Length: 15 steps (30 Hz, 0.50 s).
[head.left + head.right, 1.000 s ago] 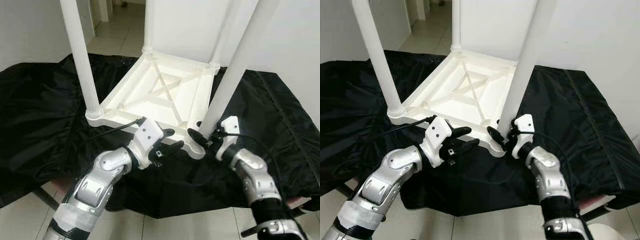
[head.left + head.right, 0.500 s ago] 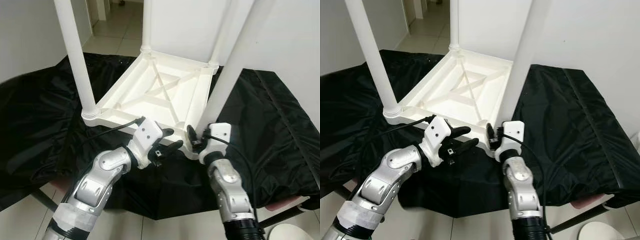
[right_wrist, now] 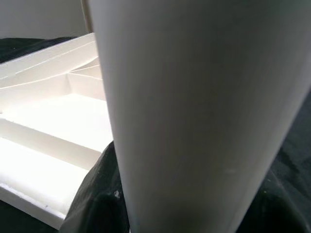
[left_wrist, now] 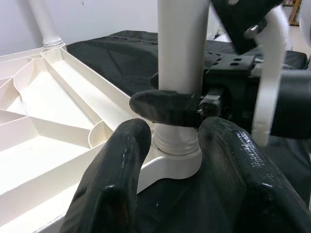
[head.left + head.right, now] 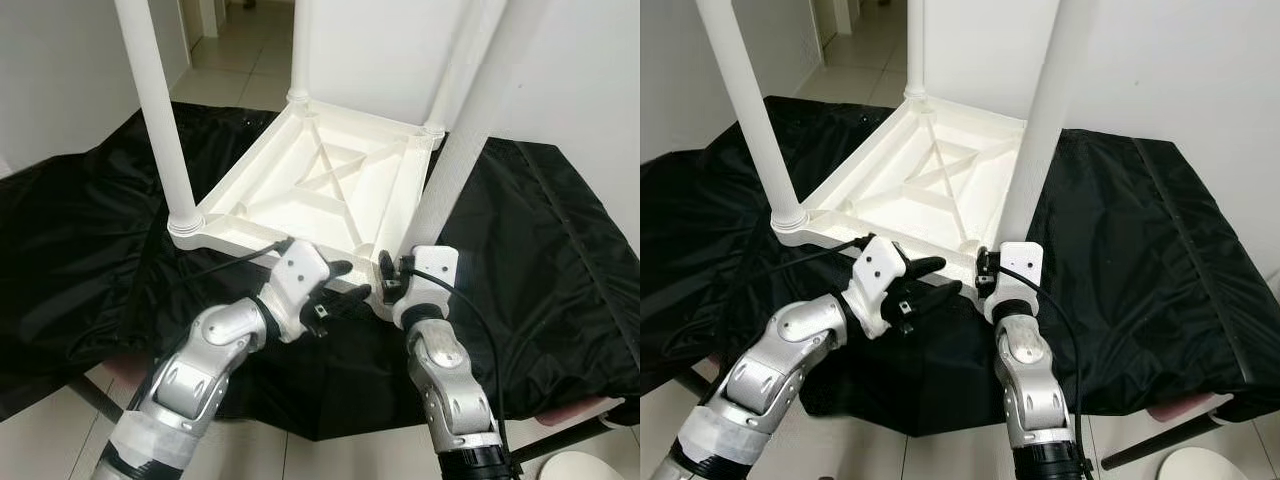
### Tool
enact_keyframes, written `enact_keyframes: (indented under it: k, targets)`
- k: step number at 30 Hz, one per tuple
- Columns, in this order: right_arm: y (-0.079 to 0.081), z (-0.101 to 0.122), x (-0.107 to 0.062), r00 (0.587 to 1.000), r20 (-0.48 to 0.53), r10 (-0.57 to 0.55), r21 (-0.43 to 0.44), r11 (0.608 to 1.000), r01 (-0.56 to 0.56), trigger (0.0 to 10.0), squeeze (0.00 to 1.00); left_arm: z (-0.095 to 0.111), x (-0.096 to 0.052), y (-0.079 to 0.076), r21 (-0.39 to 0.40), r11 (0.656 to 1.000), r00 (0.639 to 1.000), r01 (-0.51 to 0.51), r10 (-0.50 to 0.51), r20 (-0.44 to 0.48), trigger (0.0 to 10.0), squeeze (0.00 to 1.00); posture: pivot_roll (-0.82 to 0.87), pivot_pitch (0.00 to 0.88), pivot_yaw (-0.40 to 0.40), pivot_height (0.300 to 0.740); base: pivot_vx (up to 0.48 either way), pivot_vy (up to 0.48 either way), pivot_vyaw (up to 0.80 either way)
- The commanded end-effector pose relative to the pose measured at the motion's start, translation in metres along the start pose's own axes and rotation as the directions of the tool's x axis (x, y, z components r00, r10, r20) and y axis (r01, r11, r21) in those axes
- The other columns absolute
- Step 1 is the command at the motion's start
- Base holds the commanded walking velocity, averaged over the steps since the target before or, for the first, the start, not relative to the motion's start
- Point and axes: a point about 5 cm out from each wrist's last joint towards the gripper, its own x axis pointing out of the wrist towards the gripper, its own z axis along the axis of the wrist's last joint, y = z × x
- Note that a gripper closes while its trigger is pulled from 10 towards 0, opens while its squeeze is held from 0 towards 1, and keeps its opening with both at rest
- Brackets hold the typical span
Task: Building children table
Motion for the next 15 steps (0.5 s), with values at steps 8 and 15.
enact_keyframes:
  k: [8,15]
  targets:
    - [0.007,-0.002,-0.006,0.997,0.008,0.079,0.064,0.995,-0.079,10.0,1.00,0.002,0.002,-0.001,0.004,1.000,1.000,-0.028,0.028,0.006,10.0,0.00,0.06,0.017,-0.092,0.740,0.000,0.000,0.00]
    - [-0.015,-0.011,-0.011,0.977,-0.060,0.206,-0.017,0.978,-0.207,10.0,0.64,0.002,0.002,-0.001,0.006,0.999,0.999,-0.036,0.036,0.009,10.0,0.00,0.06,0.006,-0.091,0.740,0.000,0.000,0.00]
